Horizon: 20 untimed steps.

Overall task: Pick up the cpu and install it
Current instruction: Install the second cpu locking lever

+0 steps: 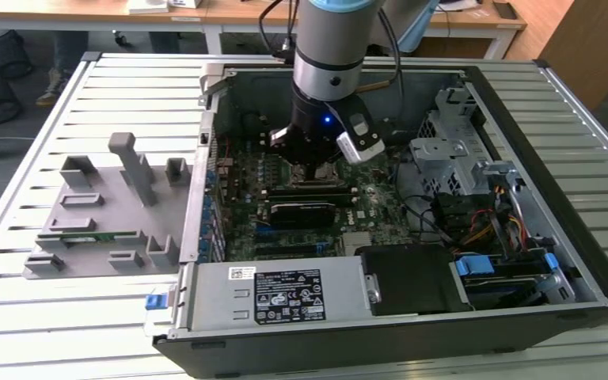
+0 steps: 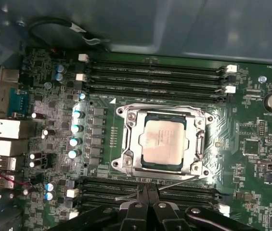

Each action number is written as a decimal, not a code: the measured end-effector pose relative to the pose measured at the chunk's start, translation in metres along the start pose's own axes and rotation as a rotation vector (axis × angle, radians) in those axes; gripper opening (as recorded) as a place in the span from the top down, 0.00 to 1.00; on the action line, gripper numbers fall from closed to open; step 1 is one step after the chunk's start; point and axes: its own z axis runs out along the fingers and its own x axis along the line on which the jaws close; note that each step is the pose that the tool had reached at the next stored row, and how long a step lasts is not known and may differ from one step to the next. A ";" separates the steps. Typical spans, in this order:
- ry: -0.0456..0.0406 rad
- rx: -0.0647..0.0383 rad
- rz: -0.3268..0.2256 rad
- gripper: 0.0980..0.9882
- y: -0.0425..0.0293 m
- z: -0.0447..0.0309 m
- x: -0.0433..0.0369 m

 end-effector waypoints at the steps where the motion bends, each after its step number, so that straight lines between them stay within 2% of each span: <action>1: 0.0008 -0.004 0.001 0.99 -0.0005 0.0002 0.0001; 4: 0.0012 -0.023 0.003 0.99 -0.0022 0.0006 0.0002; 6: 0.0009 -0.031 0.005 0.99 -0.0045 0.0008 0.0005; 9: 0.0003 -0.038 0.007 0.99 -0.0076 0.0014 0.0023; 14: -0.0006 -0.049 0.009 0.99 -0.0078 0.0031 0.0098; 20: 0.0007 -0.050 0.010 0.99 -0.0083 0.0125 0.0110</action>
